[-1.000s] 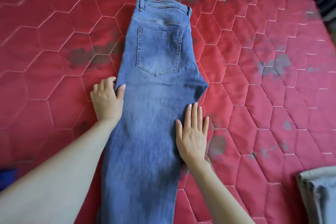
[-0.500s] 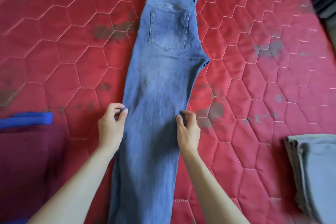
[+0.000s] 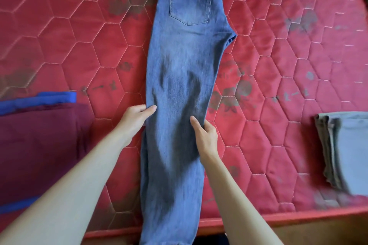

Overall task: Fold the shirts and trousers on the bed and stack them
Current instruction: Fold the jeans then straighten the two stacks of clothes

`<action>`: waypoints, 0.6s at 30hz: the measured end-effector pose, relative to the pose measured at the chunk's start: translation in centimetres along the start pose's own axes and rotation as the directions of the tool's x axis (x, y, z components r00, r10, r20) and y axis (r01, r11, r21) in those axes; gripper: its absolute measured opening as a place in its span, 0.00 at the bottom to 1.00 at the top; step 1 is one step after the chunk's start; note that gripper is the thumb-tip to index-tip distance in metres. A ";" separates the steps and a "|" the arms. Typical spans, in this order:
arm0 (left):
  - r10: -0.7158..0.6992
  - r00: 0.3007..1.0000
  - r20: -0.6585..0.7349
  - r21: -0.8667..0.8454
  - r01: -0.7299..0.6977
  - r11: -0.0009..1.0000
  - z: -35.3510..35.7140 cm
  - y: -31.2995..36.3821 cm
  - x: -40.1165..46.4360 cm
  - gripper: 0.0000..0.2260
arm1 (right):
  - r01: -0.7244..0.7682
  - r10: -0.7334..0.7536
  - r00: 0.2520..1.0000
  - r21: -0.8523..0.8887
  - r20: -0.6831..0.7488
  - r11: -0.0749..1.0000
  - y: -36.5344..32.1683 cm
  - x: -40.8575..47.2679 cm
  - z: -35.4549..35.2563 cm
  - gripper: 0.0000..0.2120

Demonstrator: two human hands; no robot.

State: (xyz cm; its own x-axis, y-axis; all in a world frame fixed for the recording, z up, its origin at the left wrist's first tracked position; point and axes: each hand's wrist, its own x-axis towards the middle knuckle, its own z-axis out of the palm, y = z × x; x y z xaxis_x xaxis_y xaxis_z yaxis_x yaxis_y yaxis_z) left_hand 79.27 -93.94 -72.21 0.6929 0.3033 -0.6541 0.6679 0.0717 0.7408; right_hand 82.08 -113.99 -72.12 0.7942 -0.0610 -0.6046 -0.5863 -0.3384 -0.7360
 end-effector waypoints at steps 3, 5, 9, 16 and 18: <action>0.030 1.000 -0.007 0.005 -0.030 1.000 -0.4 -0.3 -0.7 0.17 | -0.024 0.026 1.000 -0.059 0.018 0.998 -0.2 -0.4 -0.2 0.22; 0.093 0.993 -0.065 -0.061 -0.097 0.993 -0.8 -0.3 -1.2 0.12 | 0.043 -0.046 0.998 -0.046 -0.045 0.998 -0.3 -0.6 -0.7 0.25; 0.087 0.985 -0.152 -0.059 -0.096 0.994 -0.7 -1.6 -1.4 0.12 | 0.097 -0.108 0.987 -0.090 -0.121 0.991 -0.1 -1.2 -1.0 0.28; -0.047 0.999 0.005 0.040 0.047 0.998 -0.8 -3.4 -4.5 0.14 | 0.047 -0.051 0.997 -0.075 -0.055 0.996 3.2 -3.5 -2.3 0.20; -0.009 1.000 -0.021 0.129 0.012 0.992 -1.0 -4.5 -6.9 0.17 | 0.054 -0.068 0.996 -0.213 -0.059 0.976 4.8 -5.2 -3.3 0.22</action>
State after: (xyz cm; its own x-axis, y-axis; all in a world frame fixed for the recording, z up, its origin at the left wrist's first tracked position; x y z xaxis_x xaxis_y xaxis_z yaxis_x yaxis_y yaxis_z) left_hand 71.22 -95.35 -70.91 0.6809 0.3222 -0.6576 0.7055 -0.0477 0.7071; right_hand 75.61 -118.40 -71.51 0.8403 -0.0929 -0.5340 -0.4950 -0.5331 -0.6861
